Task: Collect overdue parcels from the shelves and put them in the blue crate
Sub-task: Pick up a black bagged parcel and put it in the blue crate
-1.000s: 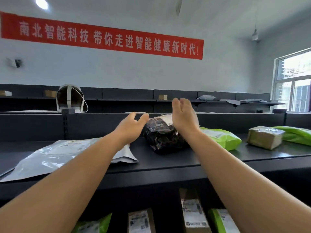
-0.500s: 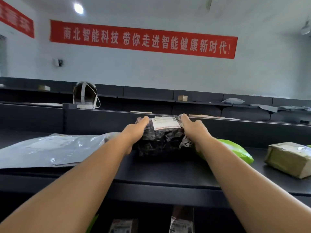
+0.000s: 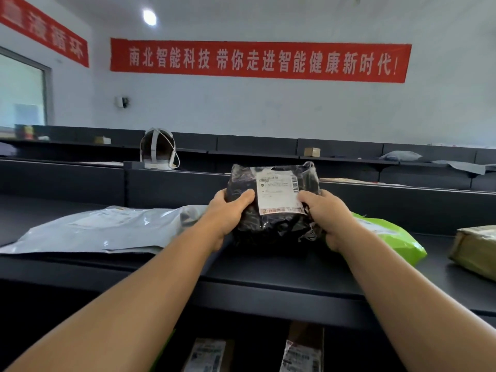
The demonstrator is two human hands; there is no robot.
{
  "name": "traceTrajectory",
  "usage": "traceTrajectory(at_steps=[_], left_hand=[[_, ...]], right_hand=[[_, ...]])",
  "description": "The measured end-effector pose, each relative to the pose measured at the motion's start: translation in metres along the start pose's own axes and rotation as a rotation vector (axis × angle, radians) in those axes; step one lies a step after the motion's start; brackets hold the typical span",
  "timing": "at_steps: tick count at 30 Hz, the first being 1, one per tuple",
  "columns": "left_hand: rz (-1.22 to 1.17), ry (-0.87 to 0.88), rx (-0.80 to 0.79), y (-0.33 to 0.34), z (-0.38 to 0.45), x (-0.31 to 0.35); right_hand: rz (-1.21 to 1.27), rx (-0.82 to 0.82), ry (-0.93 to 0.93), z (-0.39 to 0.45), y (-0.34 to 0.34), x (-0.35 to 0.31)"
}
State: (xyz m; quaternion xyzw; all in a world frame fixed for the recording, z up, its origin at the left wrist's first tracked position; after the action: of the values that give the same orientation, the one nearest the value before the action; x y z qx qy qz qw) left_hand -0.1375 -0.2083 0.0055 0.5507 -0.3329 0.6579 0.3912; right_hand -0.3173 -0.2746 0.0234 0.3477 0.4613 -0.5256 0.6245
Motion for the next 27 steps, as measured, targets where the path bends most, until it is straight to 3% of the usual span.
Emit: traceTrajectory(at_steps=[9, 27], left_hand=[[0.008, 0.187, -0.017, -0.019, -0.029, 0.008], [-0.064, 0.223, -0.089, -0.024, -0.048, 0.012]], right_hand=[[0.162, 0.026, -0.109, -0.024, 0.009, 0.013], [0.240, 0.051, -0.252, -0.045, 0.011, 0.006]])
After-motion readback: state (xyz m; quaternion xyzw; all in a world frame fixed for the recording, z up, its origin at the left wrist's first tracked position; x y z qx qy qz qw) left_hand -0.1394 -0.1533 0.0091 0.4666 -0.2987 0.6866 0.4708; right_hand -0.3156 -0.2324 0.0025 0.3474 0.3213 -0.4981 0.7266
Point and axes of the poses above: each hand's wrist, its own z-axis towards the middle knuckle, its own y-axis out of the palm, x = y × z, the point moved 2 cm from there along z, towards the middle knuckle, and after that the axes turned 6 degrees about -y, right-handed, at the moved point
